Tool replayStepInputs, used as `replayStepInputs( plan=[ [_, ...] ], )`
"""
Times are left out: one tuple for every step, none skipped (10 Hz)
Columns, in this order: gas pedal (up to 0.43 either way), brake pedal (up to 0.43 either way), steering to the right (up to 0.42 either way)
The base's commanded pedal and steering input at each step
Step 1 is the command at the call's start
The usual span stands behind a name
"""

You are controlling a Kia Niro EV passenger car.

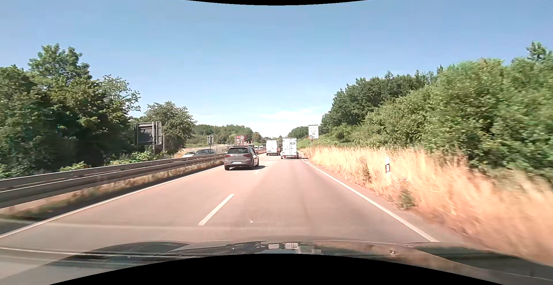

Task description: Follow the waypoints while adhering to traffic rules and regulations

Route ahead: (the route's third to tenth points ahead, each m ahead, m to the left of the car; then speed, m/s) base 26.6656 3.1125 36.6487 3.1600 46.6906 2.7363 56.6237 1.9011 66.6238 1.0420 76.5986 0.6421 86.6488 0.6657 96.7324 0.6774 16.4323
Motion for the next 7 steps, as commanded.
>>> replayStepInputs(
  plan=[
    [0.138, 0.0, 0.003],
    [0.138, 0.0, 0.004],
    [0.138, 0.0, 0.004],
    [0.138, 0.0, 0.005],
    [0.138, 0.0, 0.005],
    [0.138, 0.0, 0.006],
    [0.138, 0.0, 0.007]
  ],
)
